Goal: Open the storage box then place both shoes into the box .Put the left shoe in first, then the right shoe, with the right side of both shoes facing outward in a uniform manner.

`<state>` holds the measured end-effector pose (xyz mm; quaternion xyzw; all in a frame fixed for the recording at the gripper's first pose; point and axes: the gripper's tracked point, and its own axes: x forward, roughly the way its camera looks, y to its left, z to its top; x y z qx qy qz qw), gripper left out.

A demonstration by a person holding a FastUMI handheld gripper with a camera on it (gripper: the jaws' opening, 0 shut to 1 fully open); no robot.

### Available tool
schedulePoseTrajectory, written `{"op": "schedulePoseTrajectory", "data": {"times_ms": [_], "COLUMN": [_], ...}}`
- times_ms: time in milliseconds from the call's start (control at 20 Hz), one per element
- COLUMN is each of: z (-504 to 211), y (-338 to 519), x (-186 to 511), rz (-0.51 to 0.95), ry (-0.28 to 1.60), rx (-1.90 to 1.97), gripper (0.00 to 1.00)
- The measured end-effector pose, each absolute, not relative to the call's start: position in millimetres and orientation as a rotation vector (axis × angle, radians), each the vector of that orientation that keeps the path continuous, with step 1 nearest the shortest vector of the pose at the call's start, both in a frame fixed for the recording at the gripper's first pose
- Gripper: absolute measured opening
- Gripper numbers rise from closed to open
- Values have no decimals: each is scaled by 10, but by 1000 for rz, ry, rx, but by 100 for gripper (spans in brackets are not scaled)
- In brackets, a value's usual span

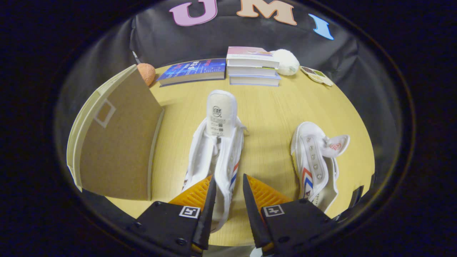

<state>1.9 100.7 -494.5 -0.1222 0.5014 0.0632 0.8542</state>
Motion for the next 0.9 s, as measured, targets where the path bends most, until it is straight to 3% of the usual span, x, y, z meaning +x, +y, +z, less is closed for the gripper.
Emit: {"op": "schedulePoseTrajectory", "data": {"times_ms": [200, 450, 700, 900], "z": [-5092, -5147, -5191, -5158], "y": [975, 1015, 995, 1072], "x": [204, 374, 409, 364], "rz": [101, 79, 12, 19], "ry": [1087, 1089, 1114, 1147], "rx": [-253, -203, -166, -63], "gripper": [52, 52, 8, 4]}}
